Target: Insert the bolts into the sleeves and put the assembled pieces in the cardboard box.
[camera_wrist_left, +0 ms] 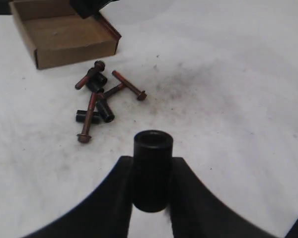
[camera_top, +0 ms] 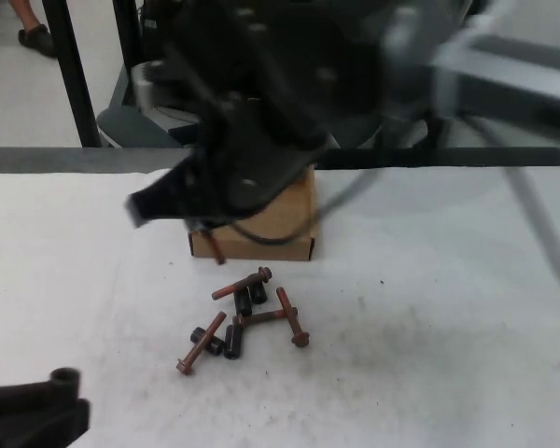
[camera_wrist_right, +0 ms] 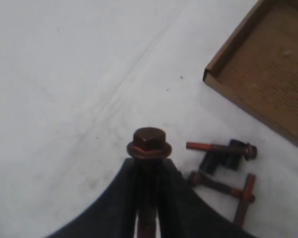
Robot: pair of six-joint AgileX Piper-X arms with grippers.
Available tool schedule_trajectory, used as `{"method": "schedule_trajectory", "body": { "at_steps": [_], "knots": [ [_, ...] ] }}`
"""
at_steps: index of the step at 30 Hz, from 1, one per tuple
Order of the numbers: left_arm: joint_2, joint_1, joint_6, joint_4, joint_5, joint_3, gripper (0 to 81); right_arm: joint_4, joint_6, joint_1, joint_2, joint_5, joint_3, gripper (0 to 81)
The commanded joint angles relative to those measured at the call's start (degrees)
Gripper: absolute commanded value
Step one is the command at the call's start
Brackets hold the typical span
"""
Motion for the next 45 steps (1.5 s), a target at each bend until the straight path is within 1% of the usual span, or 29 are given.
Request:
{"method": "schedule_trajectory", "body": {
  "at_steps": [1,4,6,8,11,13,15,18,21,23,26,29,33,36,40,45],
  "knots": [
    [1.2,-0.1,0.4,-6.1,2.4,1.3,0.8,-5.7,0.9,-0.2,-6.7,-0.9,7.0,0.2],
    [4.8,-0.1,0.4,-14.1,3.4,3.4,0.8,-14.7,5.2,-0.6,-15.7,-0.9,19.3,0.2],
    [7.5,-0.1,0.4,-19.3,5.8,4.4,0.8,-19.8,9.1,-1.1,-21.4,-1.0,27.0,0.2],
    [11.1,-0.1,0.4,-23.9,8.1,4.8,0.8,-25.9,10.8,-1.6,-26.9,-3.3,35.1,0.2],
    [16.2,-0.1,0.4,-29.4,10.6,4.8,0.8,-39.2,11.4,-1.9,-35.1,-9.3,45.7,0.2],
    [20.5,-0.1,0.4,-33.7,12.4,4.8,0.8,-46.9,11.4,-1.9,-39.0,-11.9,50.5,0.2],
    [24.4,-0.1,0.4,-38.0,15.2,4.7,0.8,-52.2,13.2,-1.9,-41.2,-12.5,53.6,0.2],
    [28.7,-0.1,0.4,-43.2,18.7,4.7,0.8,-54.0,16.6,-2.0,-42.0,-14.7,55.4,0.2],
    [31.3,-0.1,2.2,-45.9,18.8,4.7,0.8,-55.5,16.5,-2.0,-41.6,-20.0,55.3,0.2],
    [32.1,-0.1,4.0,-47.2,18.8,4.7,0.8,-56.5,16.5,-2.0,-41.6,-22.0,55.3,0.2],
    [32.7,-0.2,4.0,-49.2,19.8,4.7,0.8,-57.6,16.5,-2.0,-41.6,-23.1,55.3,0.2],
    [32.8,-0.2,4.4,-51.1,24.1,4.7,0.8,-58.5,16.5,-2.0,-41.6,-23.9,55.3,0.2],
    [32.8,-0.2,5.7,-51.2,27.5,4.7,0.8,-58.9,16.0,-2.0,-41.6,-26.3,55.1,0.2],
    [32.8,-0.2,6.8,-50.9,31.6,4.7,0.8,-59.2,16.0,-2.0,-41.6,-28.2,55.2,0.2],
    [32.8,-0.2,6.9,-50.5,32.0,4.7,0.8,-59.3,16.0,-2.0,-41.6,-30.7,55.1,0.2],
    [33.7,-0.2,6.9,-50.2,34.1,4.7,0.8,-59.3,16.5,-2.0,-41.6,-31.0,55.1,0.2]
  ]
}}
